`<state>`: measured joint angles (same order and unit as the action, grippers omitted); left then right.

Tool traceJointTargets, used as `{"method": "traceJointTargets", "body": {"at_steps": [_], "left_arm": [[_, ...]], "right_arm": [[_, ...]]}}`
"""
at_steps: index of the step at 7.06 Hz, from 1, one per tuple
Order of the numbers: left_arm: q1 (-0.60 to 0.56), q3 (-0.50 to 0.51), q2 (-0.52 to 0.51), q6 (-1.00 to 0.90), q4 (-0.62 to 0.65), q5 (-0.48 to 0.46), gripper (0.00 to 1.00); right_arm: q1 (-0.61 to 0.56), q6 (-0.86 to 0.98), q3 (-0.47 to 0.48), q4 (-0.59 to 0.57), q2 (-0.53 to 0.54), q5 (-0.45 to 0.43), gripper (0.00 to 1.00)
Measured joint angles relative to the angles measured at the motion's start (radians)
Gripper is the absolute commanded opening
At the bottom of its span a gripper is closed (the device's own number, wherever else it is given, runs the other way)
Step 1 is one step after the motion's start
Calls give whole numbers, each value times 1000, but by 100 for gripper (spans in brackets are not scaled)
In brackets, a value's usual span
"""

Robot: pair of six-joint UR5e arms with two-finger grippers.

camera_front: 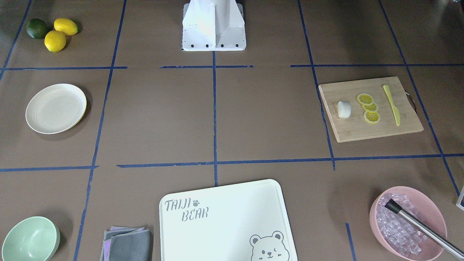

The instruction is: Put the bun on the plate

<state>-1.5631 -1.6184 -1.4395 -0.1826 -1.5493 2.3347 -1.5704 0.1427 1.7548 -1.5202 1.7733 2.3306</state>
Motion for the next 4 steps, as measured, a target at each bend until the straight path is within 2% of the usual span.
{"method": "traceJointTargets", "body": {"at_steps": [2, 4], "left_arm": [[0, 0, 4, -2, 0, 4, 100], [0, 0, 7, 1, 0, 5, 100]], "right_arm": [[13, 2, 18, 11, 0, 6, 100], [84, -69, 45, 116, -1, 36, 100]]}}
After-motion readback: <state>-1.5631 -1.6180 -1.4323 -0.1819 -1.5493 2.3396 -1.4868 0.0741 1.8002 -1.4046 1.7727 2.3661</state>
